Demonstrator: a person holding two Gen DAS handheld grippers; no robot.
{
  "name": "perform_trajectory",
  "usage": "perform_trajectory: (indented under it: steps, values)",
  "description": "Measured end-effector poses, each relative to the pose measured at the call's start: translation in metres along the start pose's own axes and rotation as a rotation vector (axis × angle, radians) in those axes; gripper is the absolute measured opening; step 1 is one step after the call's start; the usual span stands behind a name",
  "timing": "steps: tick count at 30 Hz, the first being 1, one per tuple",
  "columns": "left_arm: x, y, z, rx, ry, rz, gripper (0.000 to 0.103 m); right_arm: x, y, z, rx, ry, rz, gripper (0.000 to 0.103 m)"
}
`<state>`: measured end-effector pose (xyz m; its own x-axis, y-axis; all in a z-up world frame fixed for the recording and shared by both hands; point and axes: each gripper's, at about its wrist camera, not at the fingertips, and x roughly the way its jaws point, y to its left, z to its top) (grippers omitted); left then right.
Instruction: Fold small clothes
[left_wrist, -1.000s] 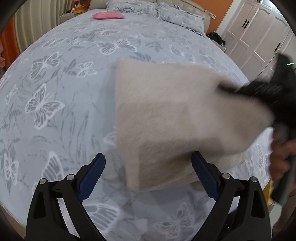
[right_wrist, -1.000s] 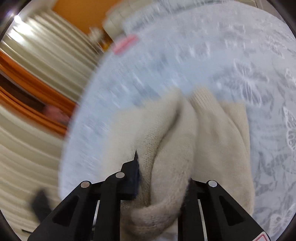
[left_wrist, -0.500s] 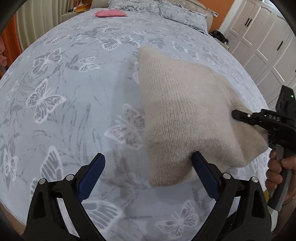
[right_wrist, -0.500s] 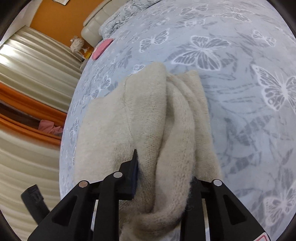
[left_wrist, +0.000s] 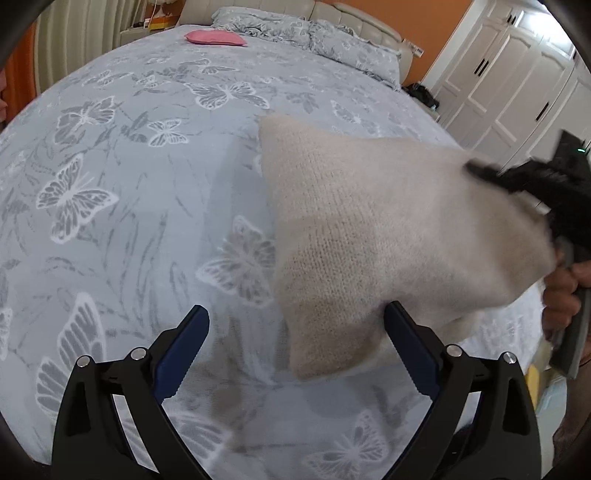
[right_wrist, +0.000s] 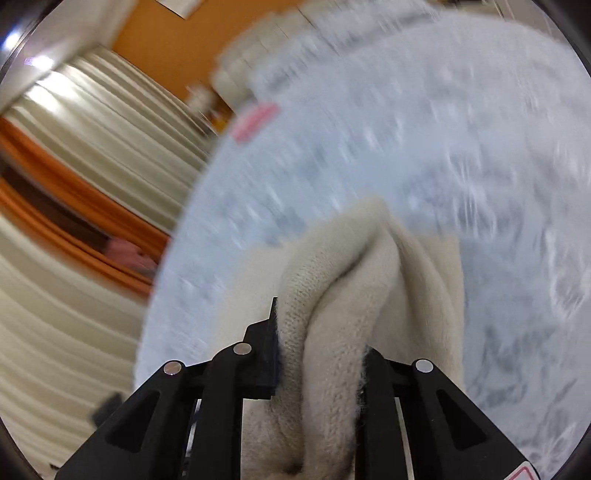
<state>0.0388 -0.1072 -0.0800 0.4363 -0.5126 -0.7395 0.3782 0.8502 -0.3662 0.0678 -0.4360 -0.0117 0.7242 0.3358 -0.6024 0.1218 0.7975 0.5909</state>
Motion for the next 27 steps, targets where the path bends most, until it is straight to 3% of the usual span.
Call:
perform_trajectory:
  steps: [2, 5, 9, 13, 14, 18, 19, 20, 22, 25, 27]
  values:
    - [-0.001, -0.002, 0.000, -0.002, -0.005, -0.045, 0.095, -0.008, -0.011, 0.000, -0.018, -0.021, -0.041, 0.016]
    - [0.006, -0.007, -0.002, 0.015, 0.027, -0.056, 0.095, 0.031, -0.066, -0.021, 0.029, 0.164, -0.223, 0.020]
    - [0.008, -0.002, -0.003, -0.031, 0.061, -0.112, 0.095, 0.004, -0.083, -0.035, 0.155, 0.104, -0.101, 0.028]
    - [0.006, 0.004, -0.001, -0.076, 0.053, -0.134, 0.095, -0.039, -0.074, -0.053, 0.156, 0.095, -0.055, 0.059]
    - [0.008, 0.006, -0.001, -0.088, 0.060, -0.132, 0.095, -0.045, -0.074, -0.061, 0.160, 0.112, -0.046, 0.060]
    - [0.010, 0.005, -0.003, -0.097, 0.066, -0.124, 0.095, -0.040, -0.066, -0.084, 0.175, 0.172, 0.012, 0.059]
    - [0.012, 0.002, -0.004, -0.067, 0.062, -0.083, 0.095, -0.033, -0.063, -0.085, 0.148, 0.181, -0.011, 0.036]
    - [0.013, 0.001, -0.006, -0.049, 0.061, -0.058, 0.095, -0.027, -0.063, -0.088, 0.123, 0.210, -0.036, 0.022]
    - [0.021, 0.002, -0.011, -0.015, 0.087, 0.000, 0.096, -0.033, -0.064, -0.089, 0.125, 0.194, -0.041, 0.021]
    - [0.024, 0.009, -0.014, -0.032, 0.112, -0.012, 0.096, -0.050, -0.080, -0.094, 0.171, 0.153, -0.053, 0.020]
    - [0.031, 0.008, -0.015, -0.029, 0.132, -0.011, 0.097, -0.036, -0.104, -0.113, 0.195, 0.239, -0.137, 0.027]
